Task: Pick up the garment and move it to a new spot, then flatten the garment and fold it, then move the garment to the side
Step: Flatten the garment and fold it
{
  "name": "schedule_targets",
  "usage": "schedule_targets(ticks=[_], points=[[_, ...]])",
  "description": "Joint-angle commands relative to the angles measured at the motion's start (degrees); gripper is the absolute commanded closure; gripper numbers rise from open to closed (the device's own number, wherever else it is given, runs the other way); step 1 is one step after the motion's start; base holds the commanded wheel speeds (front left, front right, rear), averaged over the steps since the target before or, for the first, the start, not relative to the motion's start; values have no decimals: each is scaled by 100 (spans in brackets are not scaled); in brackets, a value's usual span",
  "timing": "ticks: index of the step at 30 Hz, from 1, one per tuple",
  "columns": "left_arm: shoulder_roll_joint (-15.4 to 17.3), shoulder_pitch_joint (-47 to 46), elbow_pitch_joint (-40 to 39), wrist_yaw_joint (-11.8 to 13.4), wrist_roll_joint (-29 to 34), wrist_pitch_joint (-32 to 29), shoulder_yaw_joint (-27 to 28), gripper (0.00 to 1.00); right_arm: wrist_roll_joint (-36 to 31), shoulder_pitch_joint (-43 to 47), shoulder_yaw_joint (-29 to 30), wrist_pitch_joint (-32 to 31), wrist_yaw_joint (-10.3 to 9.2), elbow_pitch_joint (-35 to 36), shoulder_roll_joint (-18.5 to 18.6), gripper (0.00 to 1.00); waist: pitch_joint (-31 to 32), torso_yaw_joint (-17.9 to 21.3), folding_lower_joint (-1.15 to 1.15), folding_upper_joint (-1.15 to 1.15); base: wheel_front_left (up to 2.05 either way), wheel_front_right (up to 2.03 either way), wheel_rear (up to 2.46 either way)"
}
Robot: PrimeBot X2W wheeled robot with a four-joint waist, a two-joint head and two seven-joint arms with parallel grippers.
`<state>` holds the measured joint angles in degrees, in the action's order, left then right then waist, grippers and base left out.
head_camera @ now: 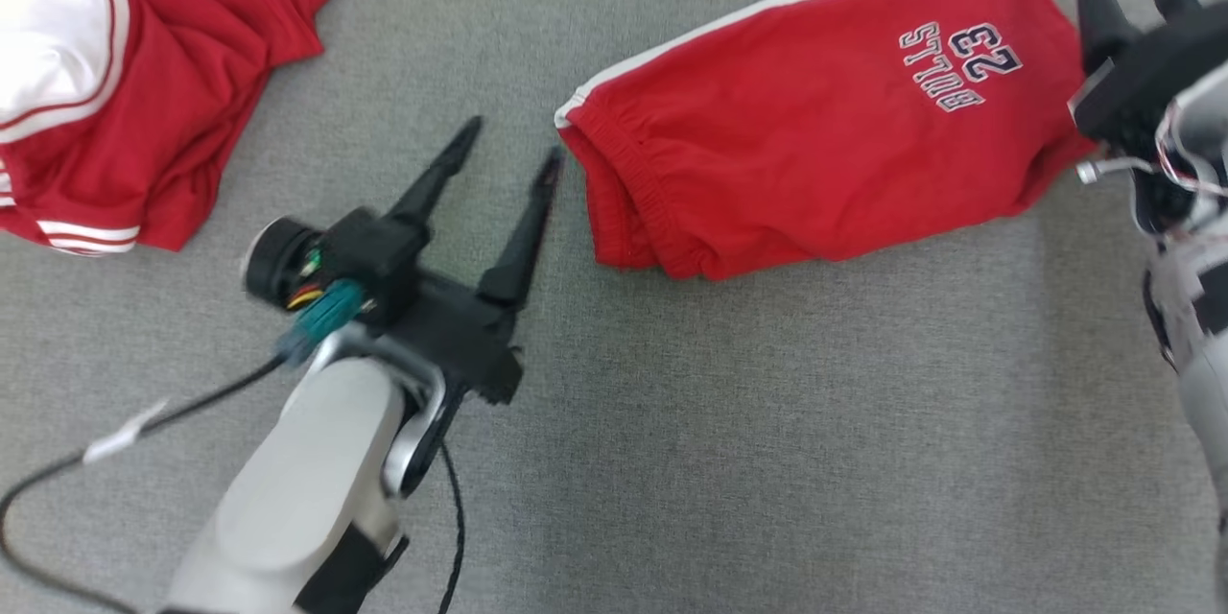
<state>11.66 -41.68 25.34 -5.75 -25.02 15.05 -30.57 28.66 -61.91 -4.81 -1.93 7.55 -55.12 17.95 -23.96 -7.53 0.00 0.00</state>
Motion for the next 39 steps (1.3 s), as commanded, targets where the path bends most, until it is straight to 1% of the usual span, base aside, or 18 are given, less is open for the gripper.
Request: schedule_targets(ticks=[1,4,6,9,12,16,20,27,28,29,30,31,36,39], points=[[14,216,-189,61,108,19,188,0,92,152,-64,42,-14,-9,86,0,120,0,0,0,0,0,0],[-63,712,-723,217,392,19,738,0,241,394,-244,73,-14,-9,257,0,187,-18,0,0,0,0,0],[-144,1001,-1046,261,560,19,1101,0,300,527,-351,107,-14,-18,365,0,212,-35,0,0,0,0,0],[-255,1442,-1398,237,798,19,1540,0,388,705,-487,166,-14,-70,444,0,237,-54,0,0,0,0,0],[-406,1835,-1640,158,1005,19,1904,0,446,814,-584,208,-14,-155,495,0,246,-76,0,0,0,0,0],[-554,2222,-1728,25,1229,19,2191,0,530,880,-673,226,-14,-304,517,0,222,-124,0,0,0,0,0],[-720,2470,-1827,-70,1321,19,2416,0,594,852,-727,246,-14,-469,494,0,196,-187,0,0,0,0,0],[-852,2659,-1872,-138,1402,19,2593,0,745,910,-888,84,-14,-727,349,0,210,-274,0,0,0,0,0],[-855,2667,-1879,-147,1414,19,2610,0,767,935,-922,55,-14,-739,319,58,219,-280,0,0,0,0,0],[-855,2667,-1879,-147,1414,19,2610,0,767,935,-922,55,-14,-739,319,58,219,-280,0,0,0,0,0],[-859,2679,-1894,-153,1427,19,2629,0,800,955,-944,47,-14,-753,307,86,228,-283,0,0,0,0,0],[-866,2691,-1895,-159,1437,19,2641,0,835,971,-958,52,-14,-765,309,100,245,-283,0,0,0,0,0],[-877,2772,-1885,-179,1465,19,2695,0,1044,1050,-900,191,-15,-841,345,100,385,-220,0,0,0,0,0],[-877,2849,-1854,-169,1490,19,2723,0,1225,1192,-895,318,-14,-746,360,100,550,-120,0,0,0,0,0]])
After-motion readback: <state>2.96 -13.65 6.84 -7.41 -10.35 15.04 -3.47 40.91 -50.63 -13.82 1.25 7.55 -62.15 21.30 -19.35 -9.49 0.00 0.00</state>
